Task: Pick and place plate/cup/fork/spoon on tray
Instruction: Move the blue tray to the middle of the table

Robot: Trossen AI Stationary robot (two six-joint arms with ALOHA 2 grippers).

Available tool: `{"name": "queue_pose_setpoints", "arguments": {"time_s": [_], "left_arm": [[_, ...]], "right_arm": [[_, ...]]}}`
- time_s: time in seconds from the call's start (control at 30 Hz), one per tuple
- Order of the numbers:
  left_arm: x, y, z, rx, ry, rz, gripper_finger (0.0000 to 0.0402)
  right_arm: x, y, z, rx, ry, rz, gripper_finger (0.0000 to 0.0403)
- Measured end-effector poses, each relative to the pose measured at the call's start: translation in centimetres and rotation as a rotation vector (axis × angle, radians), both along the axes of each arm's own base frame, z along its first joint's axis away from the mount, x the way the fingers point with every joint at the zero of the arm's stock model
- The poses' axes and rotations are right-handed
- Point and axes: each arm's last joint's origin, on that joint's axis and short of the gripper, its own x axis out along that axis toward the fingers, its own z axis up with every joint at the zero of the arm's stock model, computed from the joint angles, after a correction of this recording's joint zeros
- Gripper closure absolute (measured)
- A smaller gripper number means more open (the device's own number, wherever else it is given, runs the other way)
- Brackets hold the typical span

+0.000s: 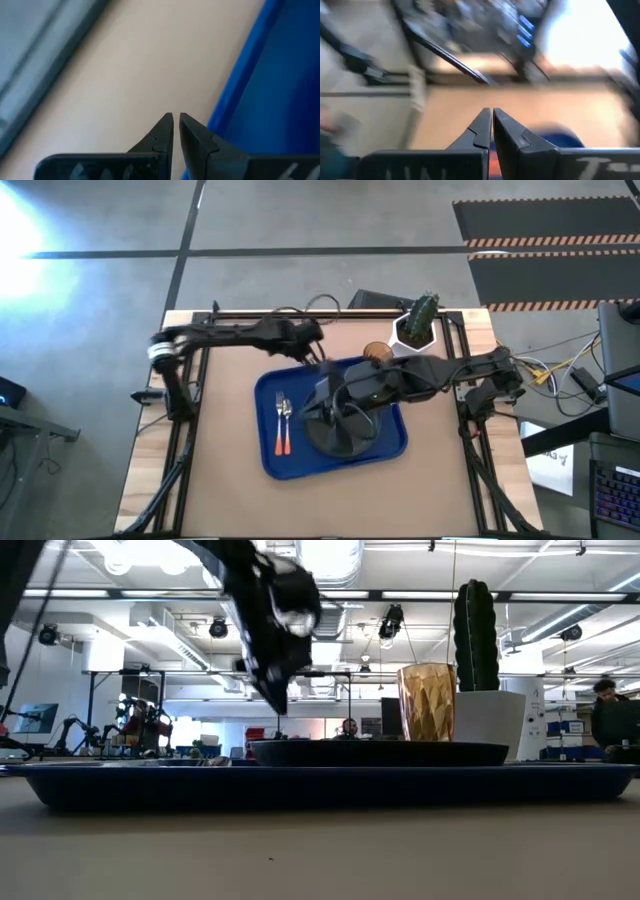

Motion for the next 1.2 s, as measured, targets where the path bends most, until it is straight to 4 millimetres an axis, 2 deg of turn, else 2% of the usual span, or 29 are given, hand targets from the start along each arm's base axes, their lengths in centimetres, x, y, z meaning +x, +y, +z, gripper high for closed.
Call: {"name": "queue_pose_setpoints", "arguments": {"time_s": [0.13, 0.27, 0.37, 0.5, 0.67, 0.83, 0.97, 1.2], "left_arm": [[-3.6, -1.6, 6.1, 0.084, -0.087, 0.046, 0.0387], [-8.3, -3.8, 11.8, 0.182, -0.266, 0.1, 0.0387], [-12.6, -5.2, 15.0, 0.213, -0.423, 0.148, 0.0387], [-18.1, -7.2, 17.6, 0.222, -0.608, 0.16, 0.0387], [-23.4, -9.0, 18.2, 0.204, -0.772, 0.167, 0.0387], [-26.5, -9.8, 16.9, 0.173, -0.856, 0.191, 0.0387], [-27.8, -10.1, 15.5, 0.146, -0.894, 0.225, 0.0387], [-27.5, -10.0, 12.8, 0.119, -0.85, 0.239, 0.0387]], "right_arm": [[-2.5, -1.3, -1.1, -0.022, 0.236, -0.271, 0.0394], [-4.4, -1.6, -3.5, -0.008, 0.509, -0.475, 0.0394], [-5.1, -1.0, -5.8, 0.023, 0.658, -0.542, 0.0394], [-5.4, 0.8, -9.5, 0.067, 0.801, -0.531, 0.0394], [-6.8, 2.7, -14.5, 0.087, 0.986, -0.572, 0.0394], [-8.3, 3.8, -19.0, 0.14, 1.14, -0.624, 0.0394], [-8.8, 4.6, -21.9, 0.215, 1.173, -0.592, 0.0394], [-9.4, 4.5, -25.6, 0.226, 1.117, -0.596, 0.0394]]}}
